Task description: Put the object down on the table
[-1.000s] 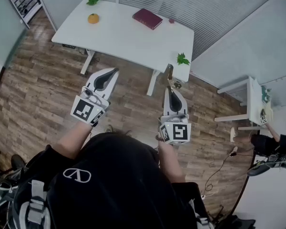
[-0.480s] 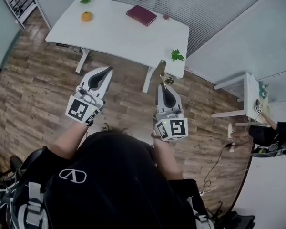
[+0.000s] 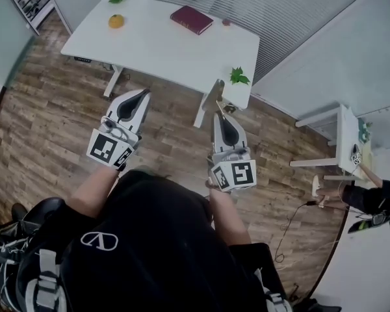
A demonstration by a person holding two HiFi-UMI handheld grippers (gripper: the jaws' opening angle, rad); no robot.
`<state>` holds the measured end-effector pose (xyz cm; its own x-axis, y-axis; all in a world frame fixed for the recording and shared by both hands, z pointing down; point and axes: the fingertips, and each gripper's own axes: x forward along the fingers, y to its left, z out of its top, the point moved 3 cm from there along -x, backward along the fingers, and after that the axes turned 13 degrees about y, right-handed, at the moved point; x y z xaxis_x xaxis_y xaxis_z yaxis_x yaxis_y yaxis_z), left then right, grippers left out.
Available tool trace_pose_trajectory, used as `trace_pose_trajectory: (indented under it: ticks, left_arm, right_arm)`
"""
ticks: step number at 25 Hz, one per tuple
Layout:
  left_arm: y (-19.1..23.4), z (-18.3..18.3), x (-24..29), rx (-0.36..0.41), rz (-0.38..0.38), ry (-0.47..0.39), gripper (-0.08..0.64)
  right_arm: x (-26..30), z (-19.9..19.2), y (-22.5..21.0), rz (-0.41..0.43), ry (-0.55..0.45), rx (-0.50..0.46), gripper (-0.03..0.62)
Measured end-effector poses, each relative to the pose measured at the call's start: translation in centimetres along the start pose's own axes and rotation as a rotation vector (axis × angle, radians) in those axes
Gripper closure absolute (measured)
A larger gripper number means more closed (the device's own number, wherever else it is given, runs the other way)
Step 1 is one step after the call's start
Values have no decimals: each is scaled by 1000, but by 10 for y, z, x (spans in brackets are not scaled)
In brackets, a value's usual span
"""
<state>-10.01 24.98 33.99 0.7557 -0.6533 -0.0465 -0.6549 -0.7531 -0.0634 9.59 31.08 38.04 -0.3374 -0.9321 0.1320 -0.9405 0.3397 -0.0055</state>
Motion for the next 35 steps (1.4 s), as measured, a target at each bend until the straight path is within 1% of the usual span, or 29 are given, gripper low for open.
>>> trace_pose_trajectory:
  ticks: [3,6,12,14,19,24,27,31,35]
  left_arm:
    - [5,-3,13,6,19,14,555]
    - [19,-6,29,6,39,30,555]
    - [61,-15,68,15,51,13,555]
    - [84,-19,87,12,45,8,555]
    - [163,-26,159,3,-3,3,555]
    - [225,-31,217,10,-61,-15,555]
    - [263,-34,257,9,-100,-19,555]
    - [296,-39,298,4,-143,-35,555]
    - [308,-44,316,-1,-155,-35,555]
  right_arm:
    - [12,0,-15,13,-3,2,588]
    - [30,0,-32,21,-2,7,588]
    - [76,-2,-58,16,-6,5,588]
    - [103,0,-68,5,-5,2,588]
    - [190,16,-98,-32,9,16,588]
    - [258,34,-113,-72,-5,-7,588]
    - [305,43,-130,-103,-6,-4,588]
    - [348,49,-148,-139,1,-14,588]
    - [369,47,-159,-147,10,-8,588]
